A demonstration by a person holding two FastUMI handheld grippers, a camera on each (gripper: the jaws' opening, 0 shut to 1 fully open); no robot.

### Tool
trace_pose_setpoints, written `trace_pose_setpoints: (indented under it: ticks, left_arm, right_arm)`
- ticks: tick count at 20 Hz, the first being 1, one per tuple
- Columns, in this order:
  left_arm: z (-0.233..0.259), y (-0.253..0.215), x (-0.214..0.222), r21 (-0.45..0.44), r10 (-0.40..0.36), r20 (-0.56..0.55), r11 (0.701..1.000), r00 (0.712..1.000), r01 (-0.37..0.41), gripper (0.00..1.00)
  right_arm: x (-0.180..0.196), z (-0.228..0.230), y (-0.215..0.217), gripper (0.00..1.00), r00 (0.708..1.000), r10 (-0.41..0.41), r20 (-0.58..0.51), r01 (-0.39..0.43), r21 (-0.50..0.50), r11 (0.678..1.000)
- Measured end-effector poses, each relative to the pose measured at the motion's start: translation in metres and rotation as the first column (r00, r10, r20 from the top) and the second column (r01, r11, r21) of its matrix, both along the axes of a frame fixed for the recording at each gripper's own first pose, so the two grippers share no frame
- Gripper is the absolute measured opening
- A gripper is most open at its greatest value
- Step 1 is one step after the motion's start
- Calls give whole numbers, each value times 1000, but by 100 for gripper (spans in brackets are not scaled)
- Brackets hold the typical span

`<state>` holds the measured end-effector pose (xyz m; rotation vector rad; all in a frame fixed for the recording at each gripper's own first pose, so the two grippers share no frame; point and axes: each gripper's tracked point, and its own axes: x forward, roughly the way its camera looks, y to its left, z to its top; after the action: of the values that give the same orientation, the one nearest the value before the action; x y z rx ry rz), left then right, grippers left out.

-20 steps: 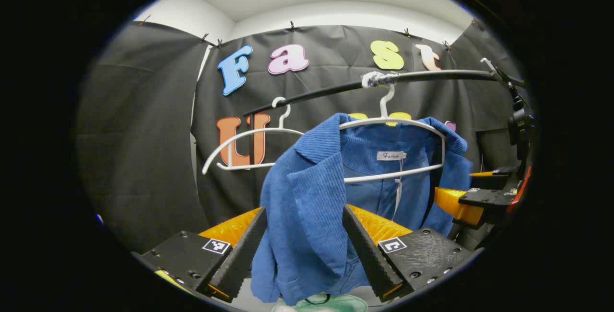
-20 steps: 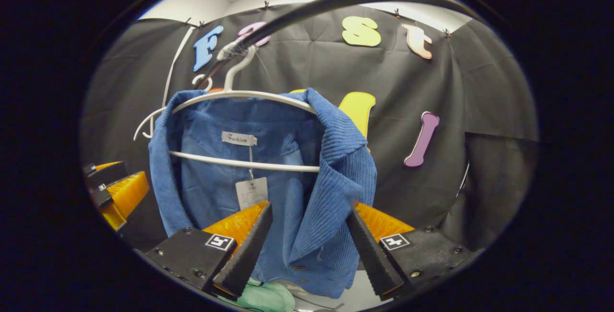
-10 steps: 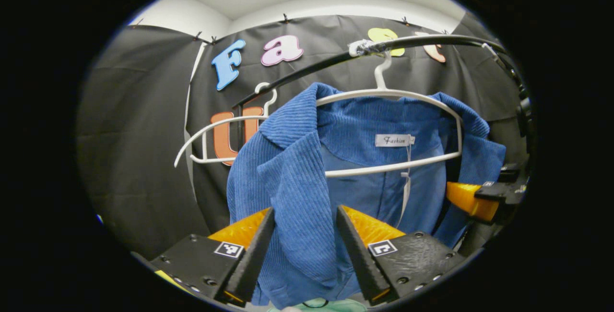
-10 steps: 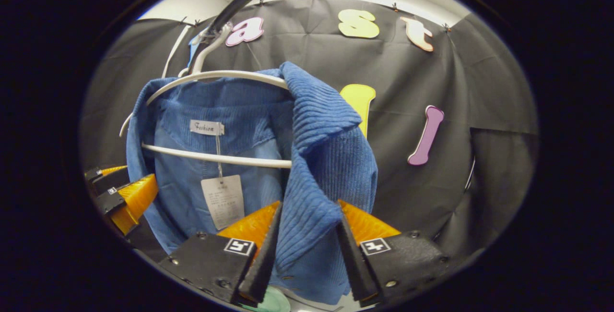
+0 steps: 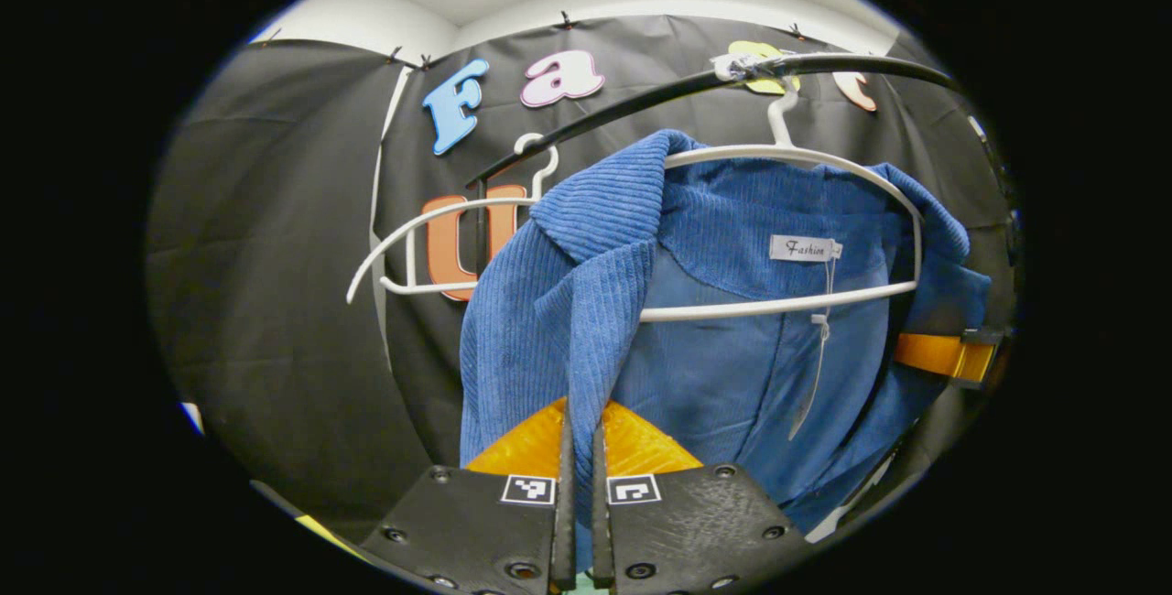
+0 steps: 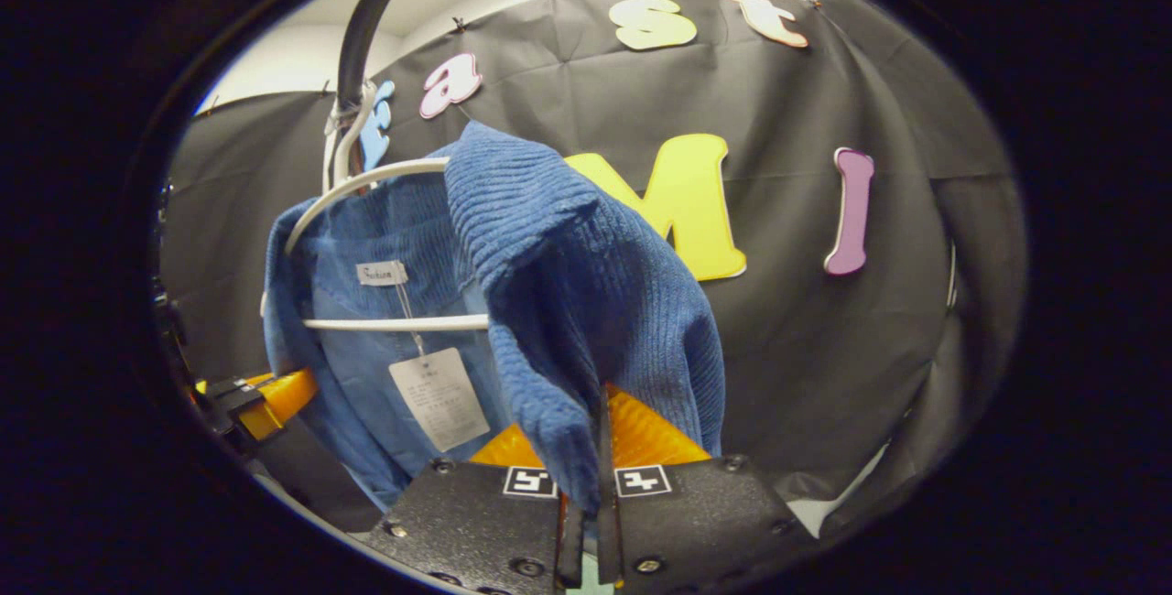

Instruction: Grasp the clothes on the hanger with both hands and then place them into the laundry hamper below.

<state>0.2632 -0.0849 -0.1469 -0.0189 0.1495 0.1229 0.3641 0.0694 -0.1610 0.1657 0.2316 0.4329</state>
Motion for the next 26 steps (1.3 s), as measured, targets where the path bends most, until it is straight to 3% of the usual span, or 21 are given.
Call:
trace_pose_setpoints:
  ticks: [1, 3, 6, 9, 11, 14, 18, 22, 26]
  left_arm:
    - [-1, -1, 2, -8, -18, -6, 1000, 1000, 18, 0]
    - [5, 0, -1, -20, -38, 6, 999, 999, 38, 4]
    - [8, 12, 2, -19, -31, 9, 999, 999, 31, 0]
    - [20, 19, 1, -36, -37, 36, 999, 999, 38, 0]
    - [33, 17, 1, -74, -64, 66, 995, 996, 69, 0]
    - [56, 19, 3, -83, -84, 110, 992, 990, 94, 0]
    - [78, 24, 8, -178, -111, 164, 974, 980, 140, 3]
    - [102, 42, 13, -236, -114, 220, 957, 969, 166, 3]
    - [115, 61, 24, -286, -108, 245, 942, 964, 178, 0]
  right_arm:
    - [-1, 1, 1, 8, 999, 38, 4, -38, 17, 999]
    - [-5, 6, 4, 7, 991, 132, 8, -132, 73, 989]
    - [-6, 13, 0, 7, 975, 223, 4, -220, 172, 960]
    - [-19, 25, 3, 7, 952, 305, 34, -303, 260, 917]
    - [-38, 37, 13, 7, 913, 402, 71, -405, 277, 871]
    - [-38, 49, 9, 7, 883, 458, 99, -464, 330, 822]
    - [-40, 84, 1, 7, 850, 510, 134, -495, 536, 684]
    - [-46, 107, -13, 7, 812, 548, 201, -535, 631, 562]
    - [-26, 124, -32, 6, 826, 513, 233, -496, 733, 466]
